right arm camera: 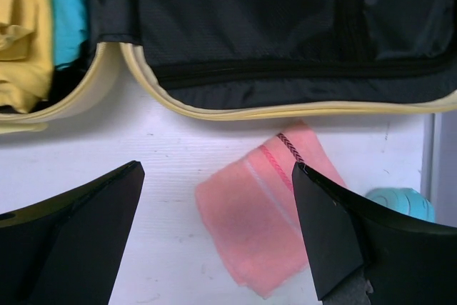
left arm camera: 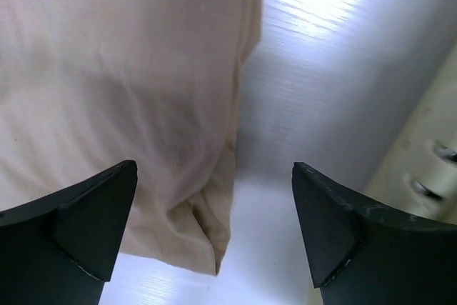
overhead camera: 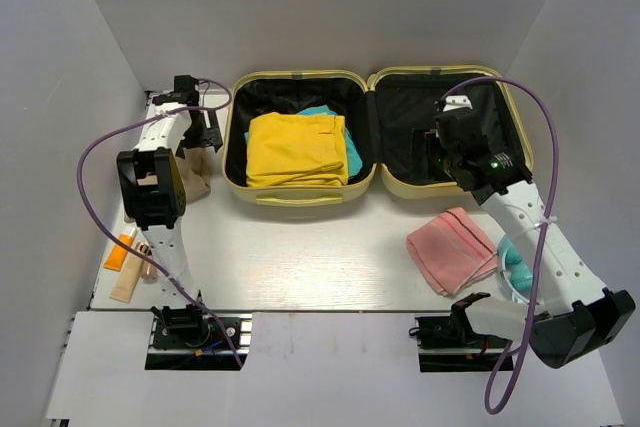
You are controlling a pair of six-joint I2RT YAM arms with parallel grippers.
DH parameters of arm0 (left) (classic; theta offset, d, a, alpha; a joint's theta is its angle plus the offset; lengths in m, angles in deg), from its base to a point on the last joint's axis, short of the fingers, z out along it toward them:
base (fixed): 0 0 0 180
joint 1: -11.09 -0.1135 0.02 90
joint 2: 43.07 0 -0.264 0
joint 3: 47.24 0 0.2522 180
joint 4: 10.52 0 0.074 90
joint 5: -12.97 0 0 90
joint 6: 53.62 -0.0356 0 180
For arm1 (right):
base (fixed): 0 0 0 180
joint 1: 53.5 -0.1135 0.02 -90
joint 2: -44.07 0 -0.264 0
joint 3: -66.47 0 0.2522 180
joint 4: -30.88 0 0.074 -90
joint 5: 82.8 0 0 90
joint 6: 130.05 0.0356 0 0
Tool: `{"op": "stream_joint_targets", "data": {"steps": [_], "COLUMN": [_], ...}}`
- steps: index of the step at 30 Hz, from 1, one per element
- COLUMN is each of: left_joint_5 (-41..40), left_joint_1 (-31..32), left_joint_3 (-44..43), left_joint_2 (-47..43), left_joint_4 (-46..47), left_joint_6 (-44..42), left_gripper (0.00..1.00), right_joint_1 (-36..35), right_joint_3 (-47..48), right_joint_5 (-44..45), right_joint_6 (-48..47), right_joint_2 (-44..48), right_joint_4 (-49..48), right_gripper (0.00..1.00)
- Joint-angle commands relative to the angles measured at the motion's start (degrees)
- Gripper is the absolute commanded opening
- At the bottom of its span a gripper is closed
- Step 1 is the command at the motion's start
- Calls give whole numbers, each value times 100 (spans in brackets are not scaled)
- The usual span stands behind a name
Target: Pack the luggage
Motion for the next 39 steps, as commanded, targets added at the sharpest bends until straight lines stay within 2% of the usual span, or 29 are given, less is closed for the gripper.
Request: {"op": "stream_joint_targets", "data": {"steps": [1,9,13,14,19,20,23,24,25,29,32,39], "left_joint_5": [-311,-284,-434,-434,-461,-435,-364,-329,-251,205,1295,1929], "left_joint_1": [-9,-9,-27,-18,-35,-36,-44,-36,-44,-193,-439,-589], "left_joint_3": [-215,251,418,392,357,339,243,199,198,356,453,-355], "left_joint_2": [81,310,441,459,600,617,635,557,504,-58,-717,-1236], "left_joint_4": [49,110,76,84,40,23,-47,-82,-100,-39,128,-319], "left_joint_6": [-38,6,24,32,94,111,112,103,85,305,524,718], "left_gripper": [99,99,84,77,65,54,29,8,0,0,0,0], "right_joint_1": [110,365,471,506,603,638,673,691,708,761,779,814], "right_joint_3": [-23,-84,-93,-102,-181,-190,-260,-295,-339,-444,-497,-840], "right_joint_5": [361,318,160,81,-52,-60,-104,-87,-122,-279,-438,-596], "right_joint_6": [56,83,83,83,92,83,92,83,74,13,-14,13], "right_joint_2": [-30,-180,-232,-233,-224,-206,-127,-84,-31,136,198,619], "right_joint_4": [156,60,24,7,-63,-63,-63,-81,-125,-187,-195,-327], "right_gripper": [90,90,90,90,90,90,90,90,90,90,90,90]}}
